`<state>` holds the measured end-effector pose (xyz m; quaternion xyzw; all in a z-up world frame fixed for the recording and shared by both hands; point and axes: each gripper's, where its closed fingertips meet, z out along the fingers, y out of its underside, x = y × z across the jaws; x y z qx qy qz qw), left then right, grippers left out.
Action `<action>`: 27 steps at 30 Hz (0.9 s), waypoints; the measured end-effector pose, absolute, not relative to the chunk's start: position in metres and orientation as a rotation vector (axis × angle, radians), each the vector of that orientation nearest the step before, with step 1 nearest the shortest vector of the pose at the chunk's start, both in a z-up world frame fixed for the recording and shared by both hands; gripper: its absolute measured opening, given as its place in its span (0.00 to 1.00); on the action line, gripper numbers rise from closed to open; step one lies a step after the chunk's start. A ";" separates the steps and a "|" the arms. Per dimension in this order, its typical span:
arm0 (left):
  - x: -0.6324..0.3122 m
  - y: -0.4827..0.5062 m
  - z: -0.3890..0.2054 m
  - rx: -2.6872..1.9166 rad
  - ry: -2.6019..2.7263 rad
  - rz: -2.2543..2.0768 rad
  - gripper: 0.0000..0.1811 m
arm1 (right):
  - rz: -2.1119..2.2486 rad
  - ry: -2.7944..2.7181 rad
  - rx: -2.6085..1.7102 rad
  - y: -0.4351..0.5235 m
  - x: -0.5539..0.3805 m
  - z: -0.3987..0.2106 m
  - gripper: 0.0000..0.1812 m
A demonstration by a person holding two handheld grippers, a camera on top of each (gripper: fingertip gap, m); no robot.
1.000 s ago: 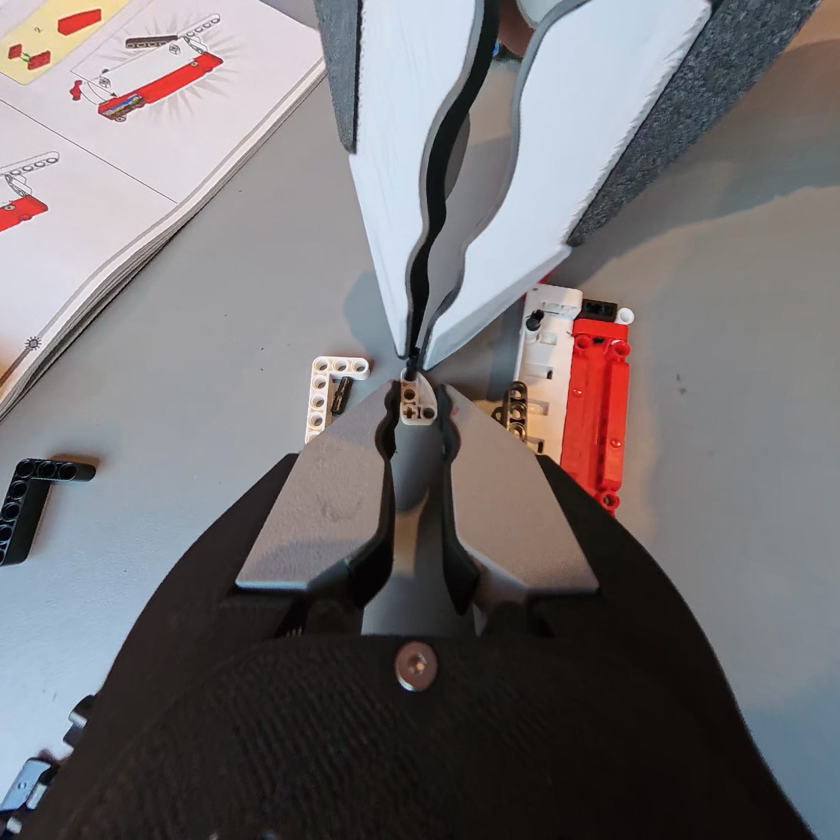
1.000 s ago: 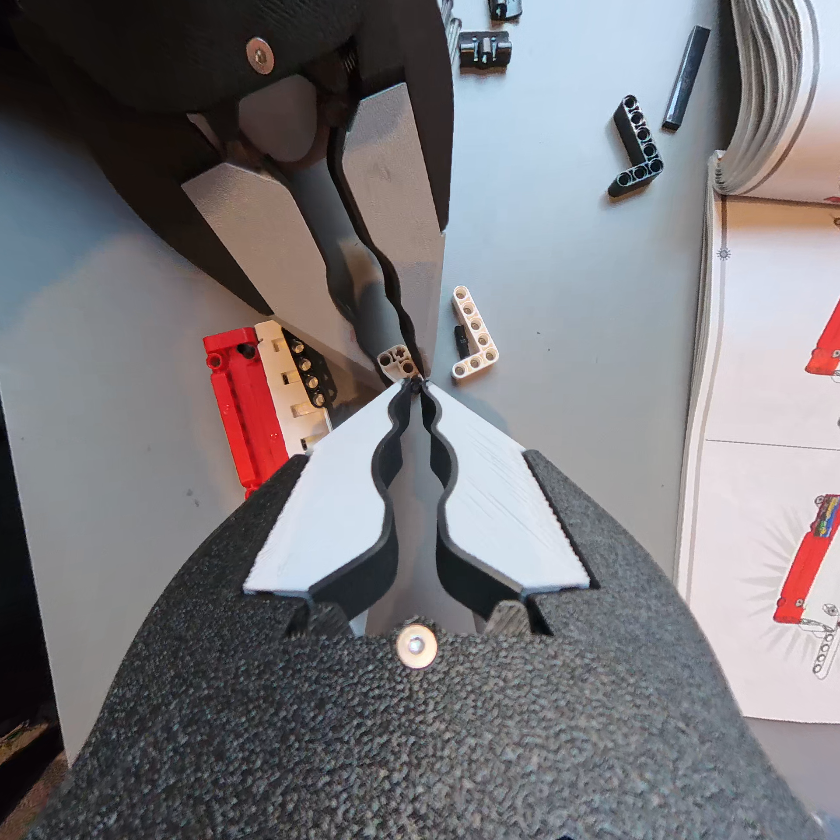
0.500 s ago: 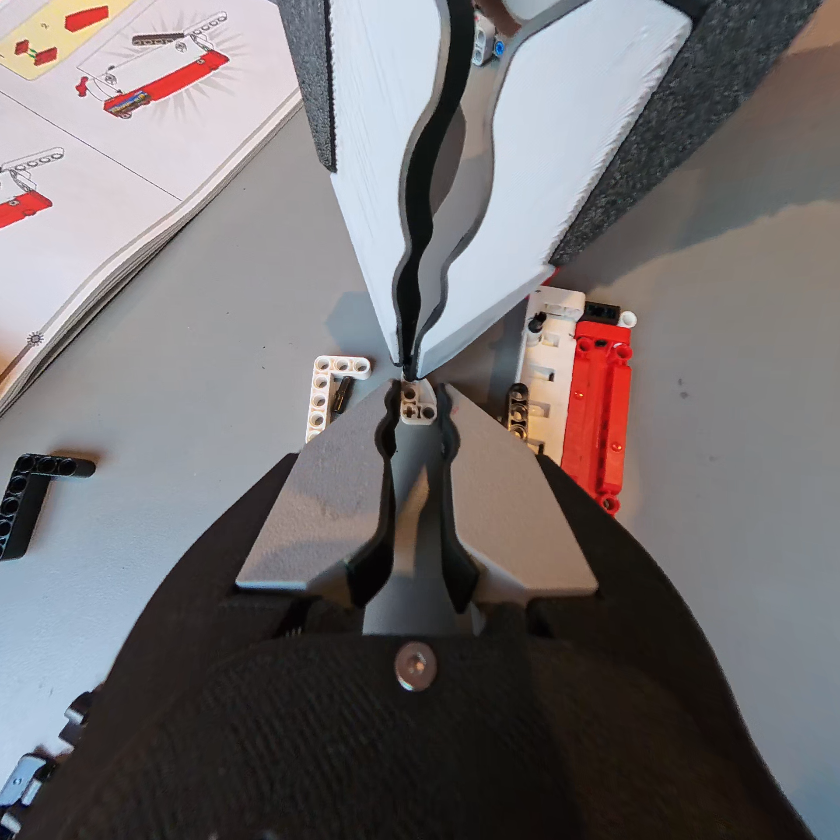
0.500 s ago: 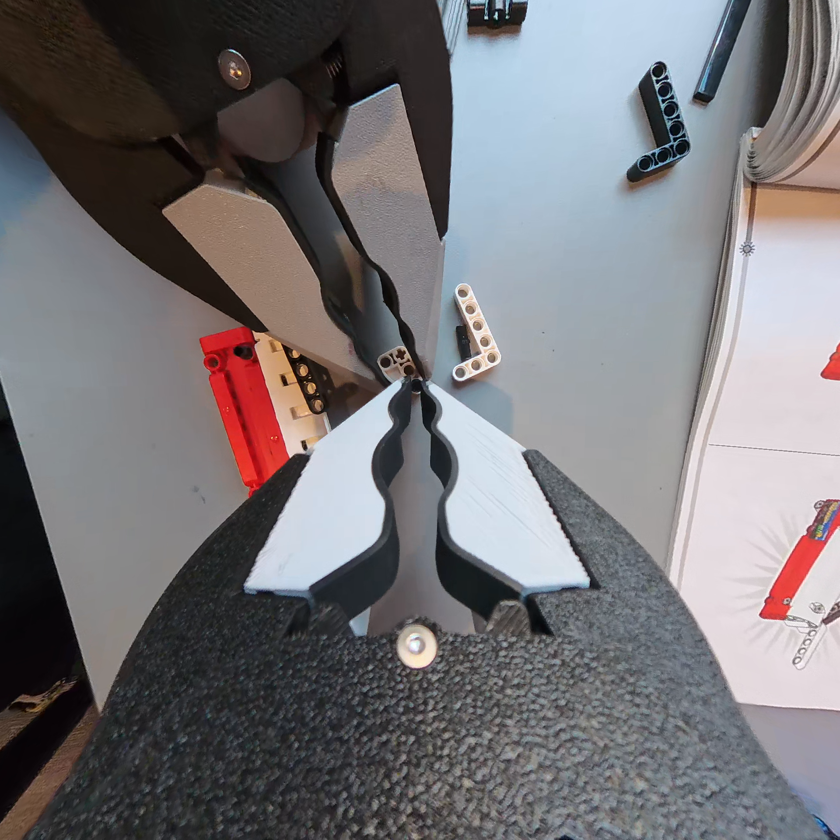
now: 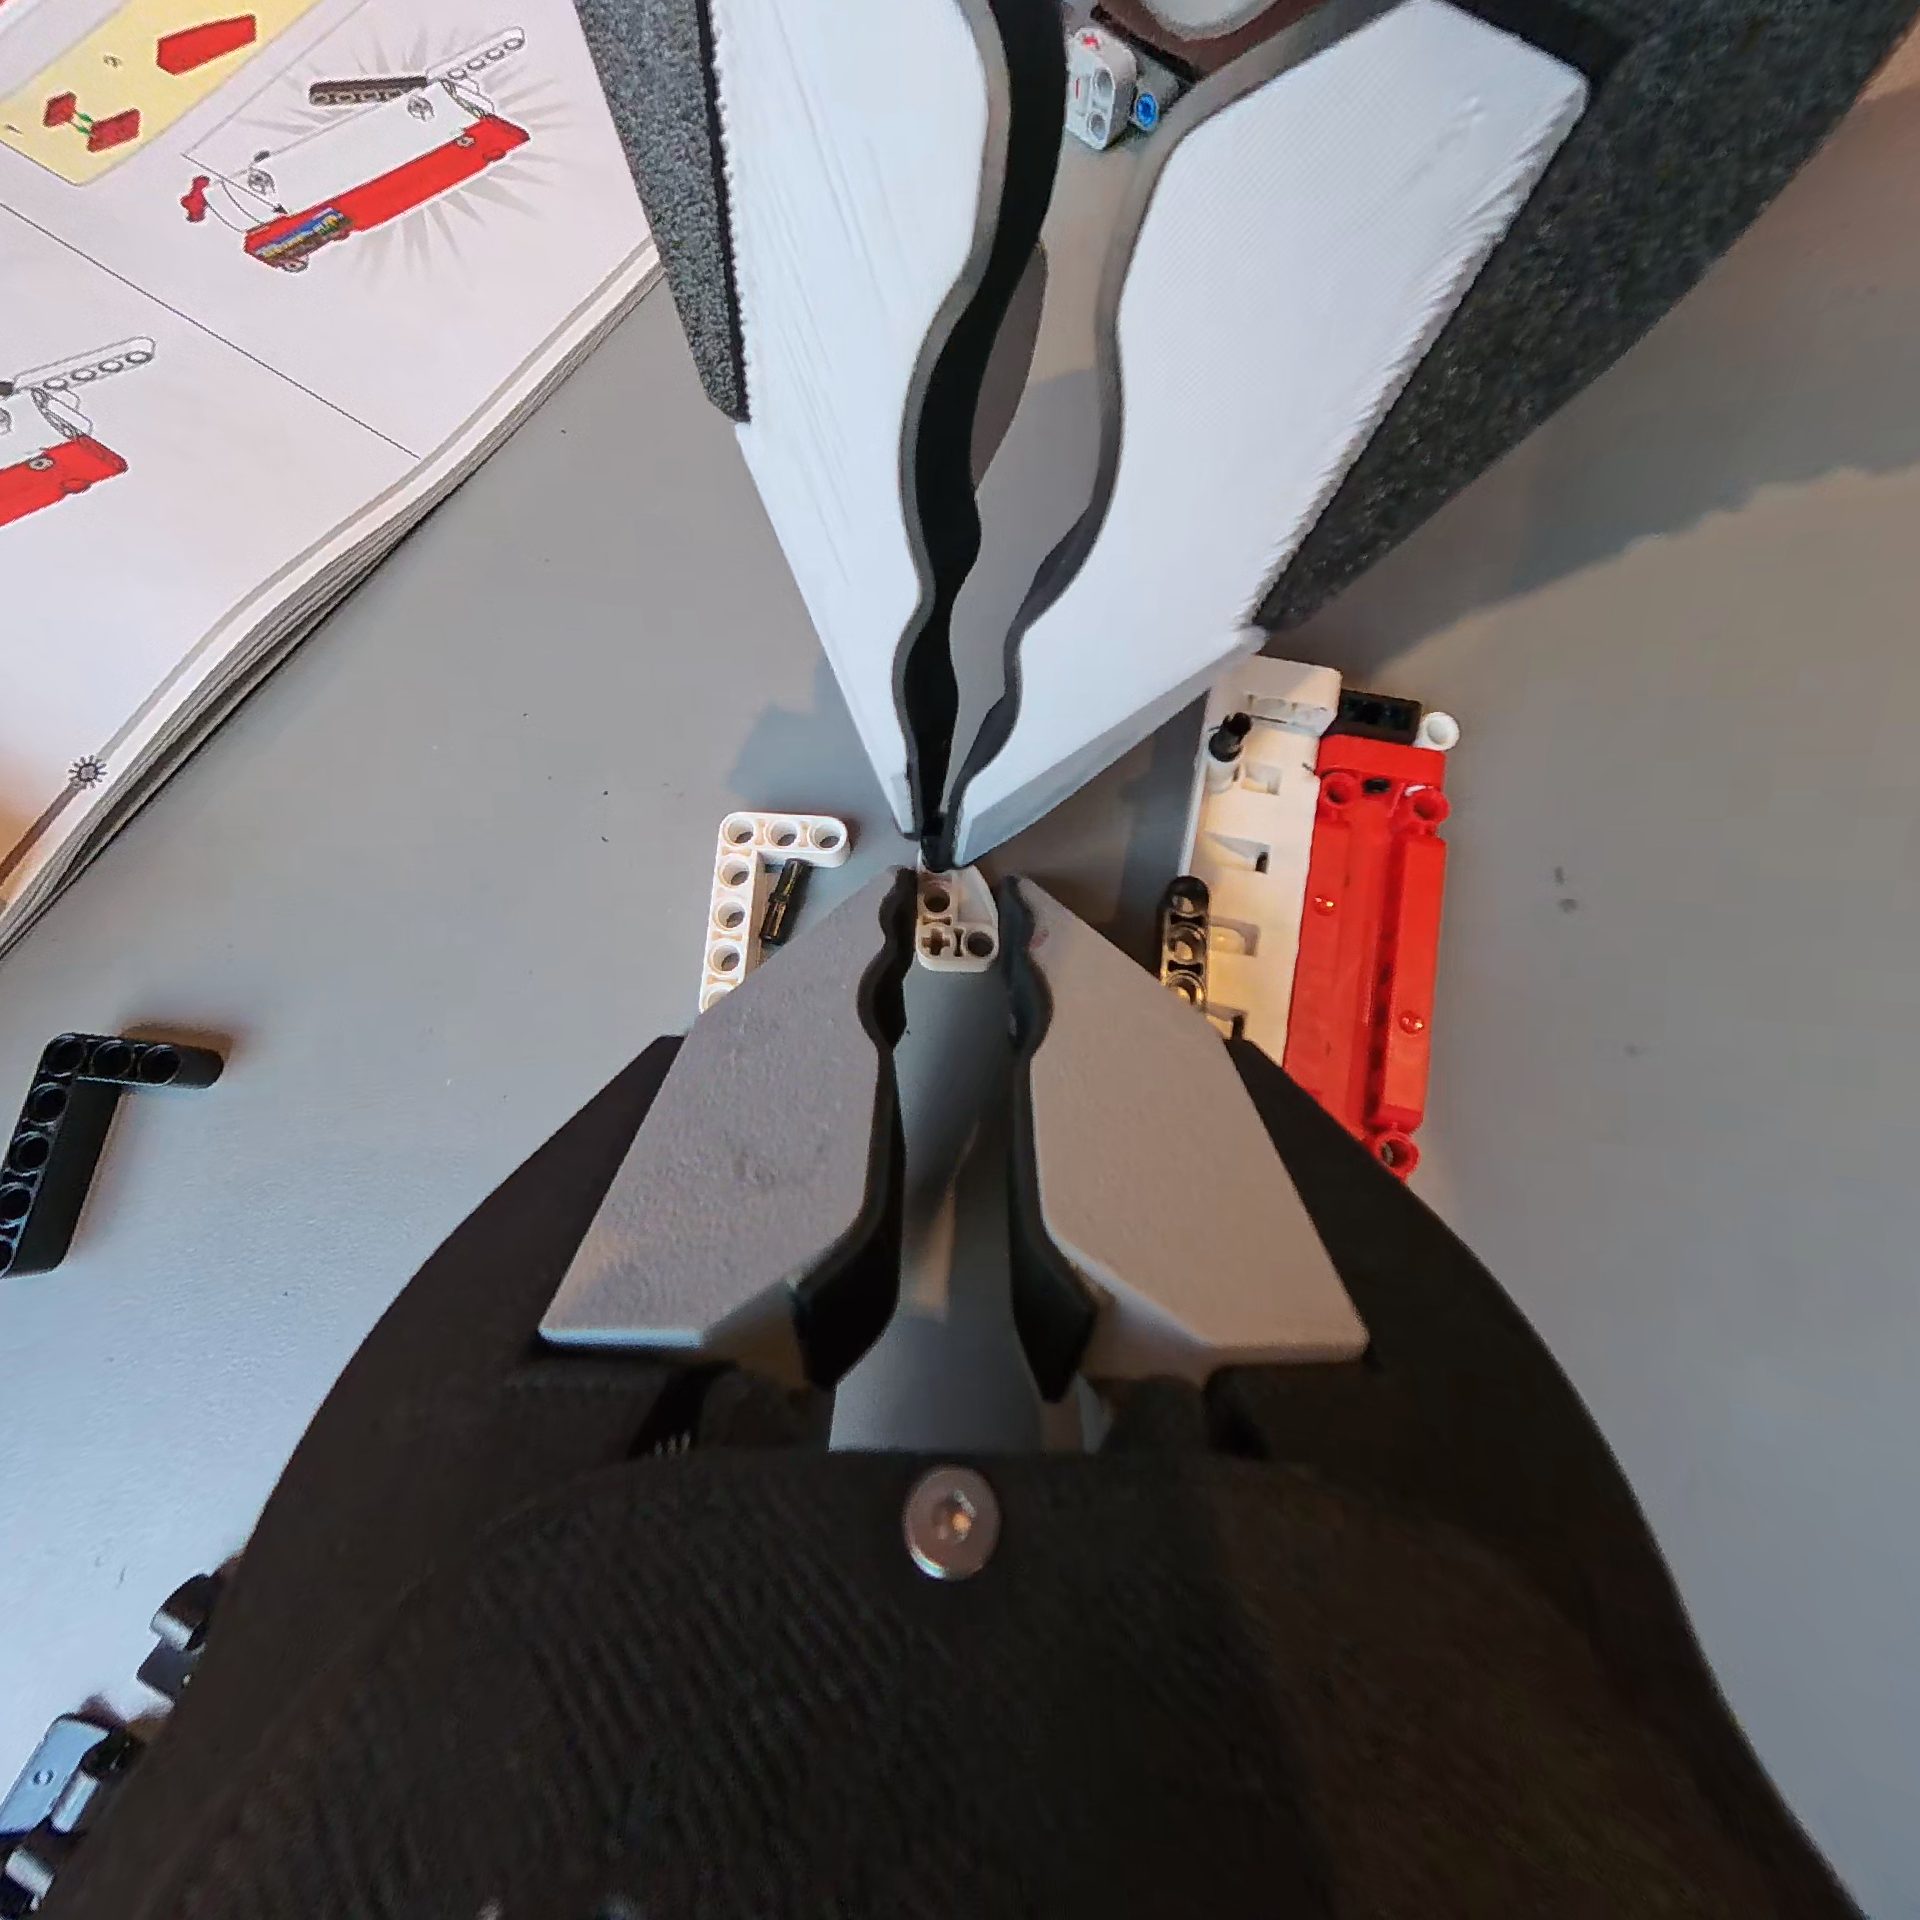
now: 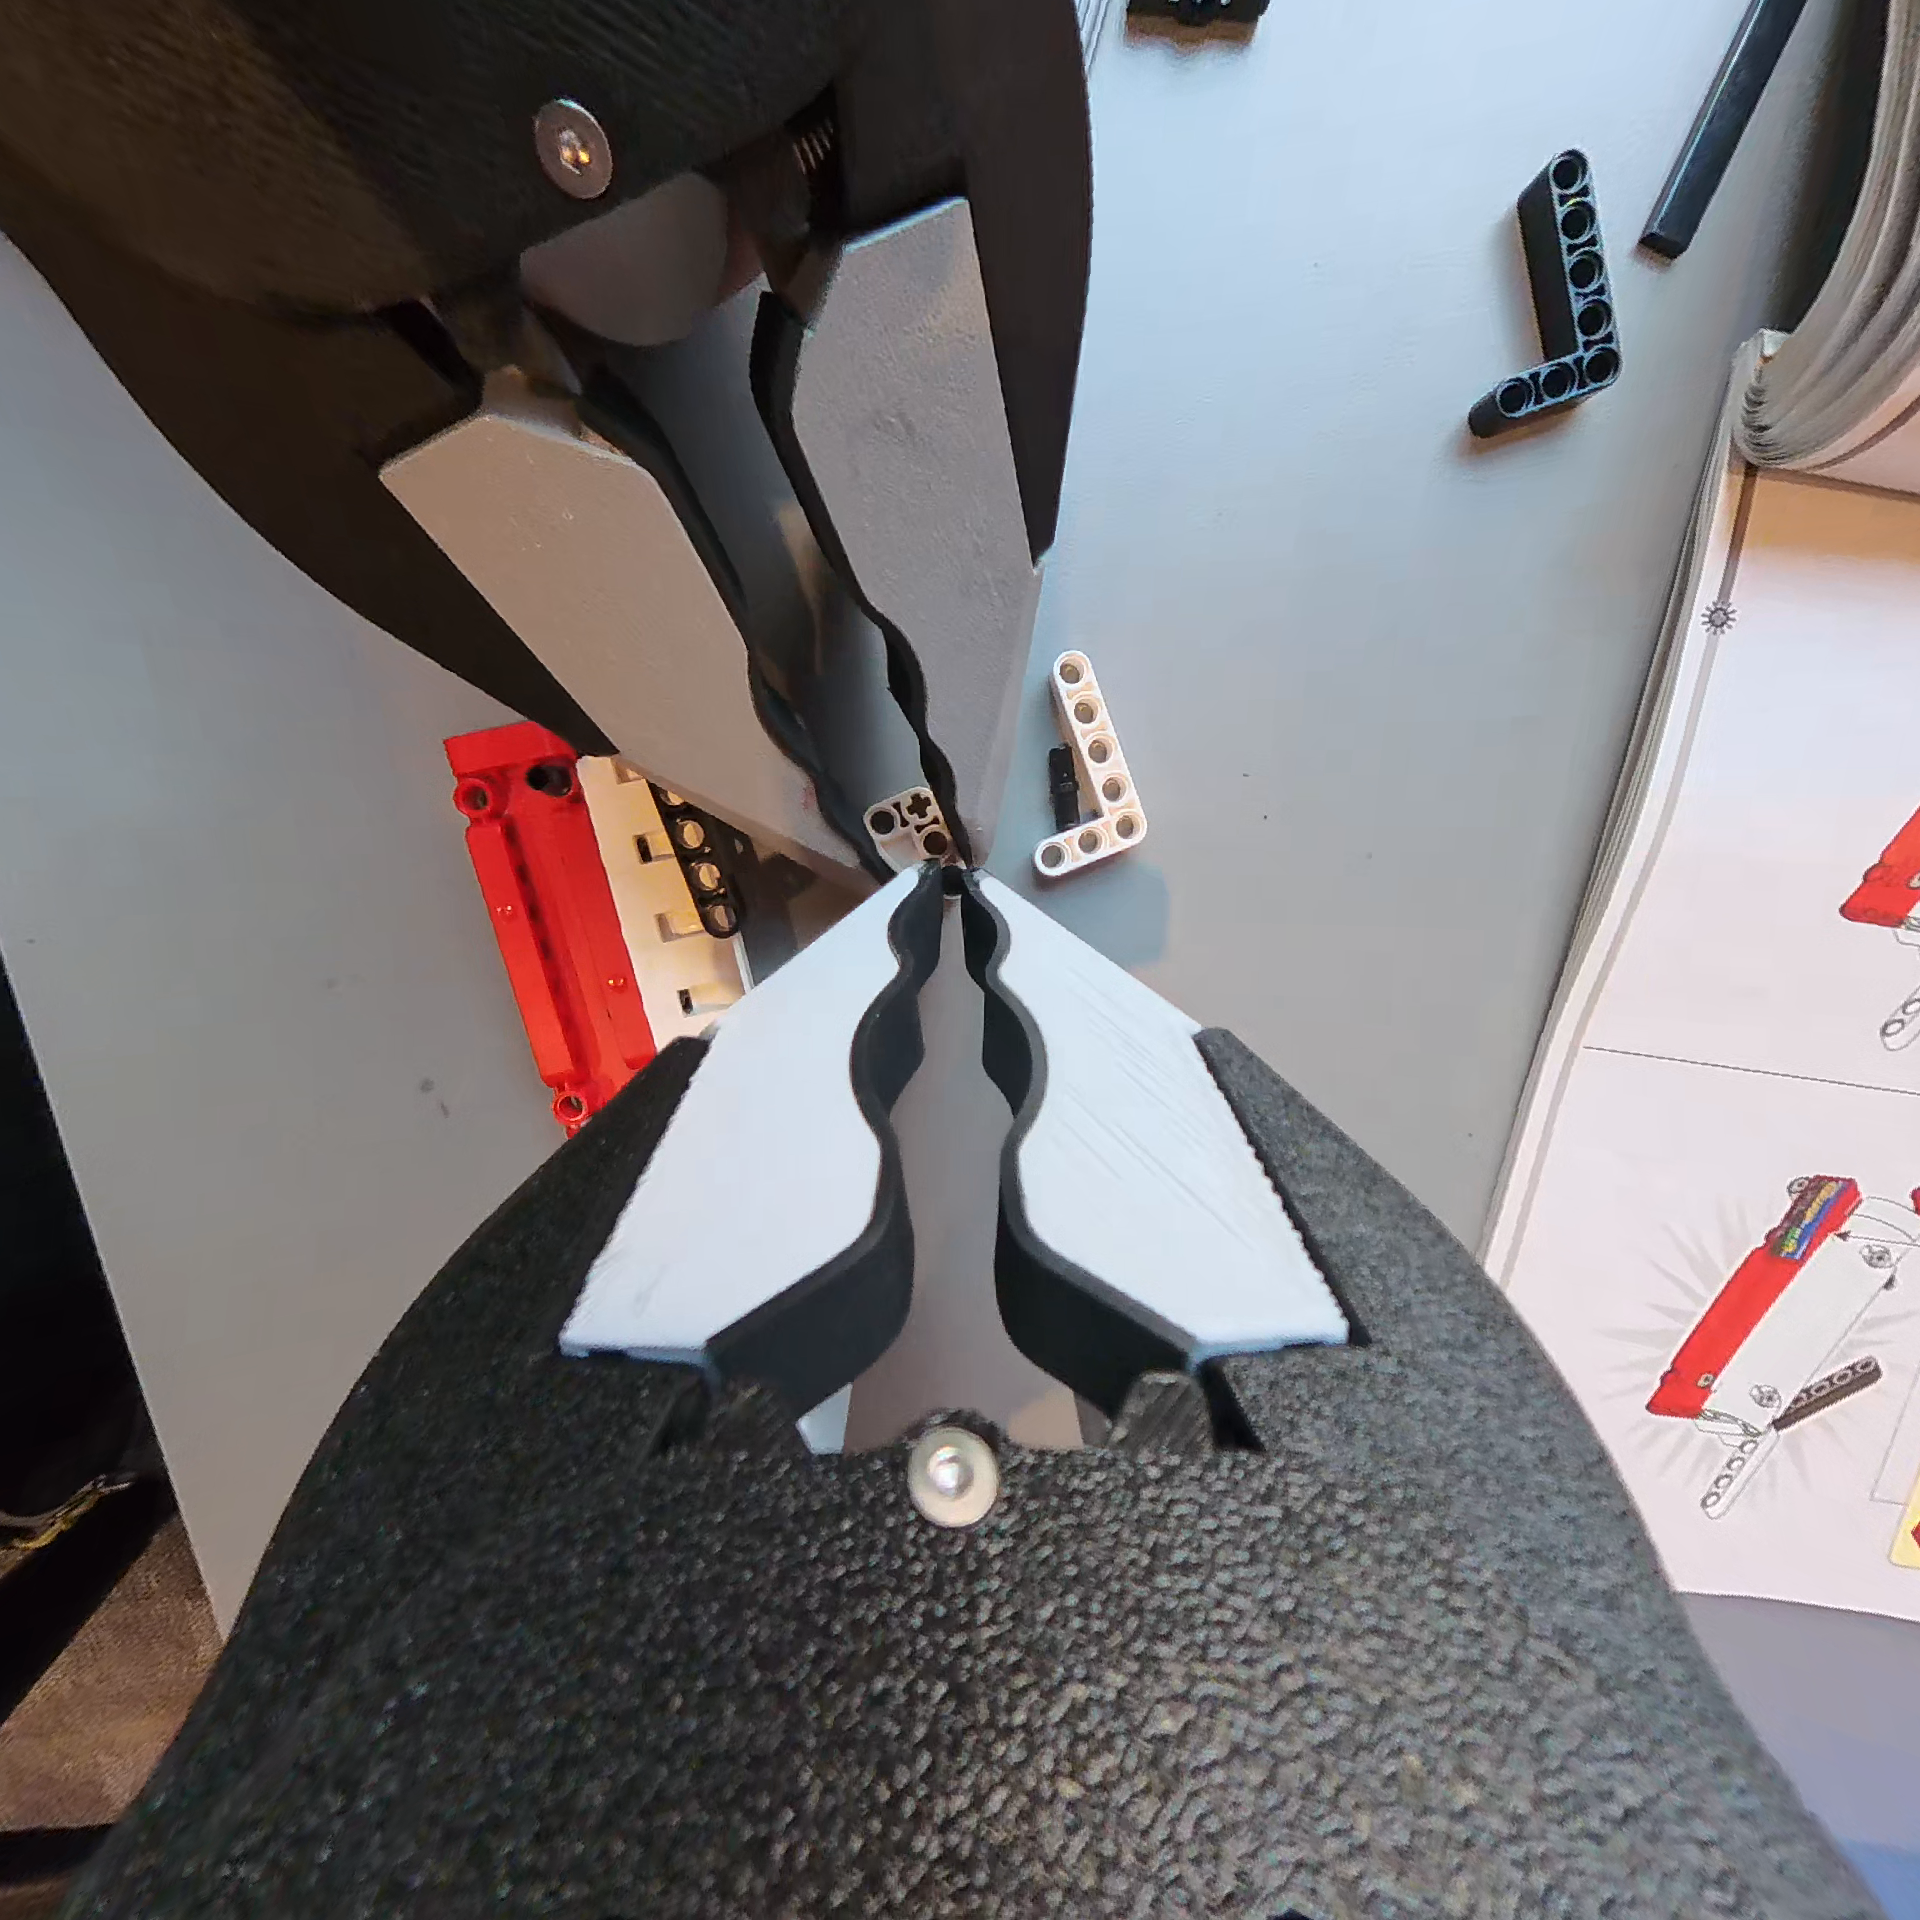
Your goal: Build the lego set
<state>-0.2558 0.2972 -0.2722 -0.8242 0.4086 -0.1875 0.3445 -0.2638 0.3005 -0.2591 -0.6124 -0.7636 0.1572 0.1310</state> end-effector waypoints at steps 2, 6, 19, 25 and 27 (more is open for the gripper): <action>-0.256 0.297 -0.272 -2.140 1.061 -0.486 0.07 | 0.462 -2.215 -1.786 0.300 -0.263 -0.259 0.02; -0.256 0.297 -0.272 -2.142 1.059 -0.488 0.07 | 0.465 -2.213 -1.780 0.300 -0.265 -0.259 0.02; -0.256 0.298 -0.272 -2.147 1.050 -0.496 0.07 | 0.484 -2.285 -1.595 0.300 -0.265 -0.259 0.02; -0.257 0.298 -0.272 -2.150 1.045 -0.501 0.07 | 0.483 -2.380 -1.439 0.298 -0.268 -0.259 0.02; -0.257 0.298 -0.272 -2.150 1.045 -0.502 0.07 | 0.458 -2.408 -1.431 0.299 -0.266 -0.259 0.02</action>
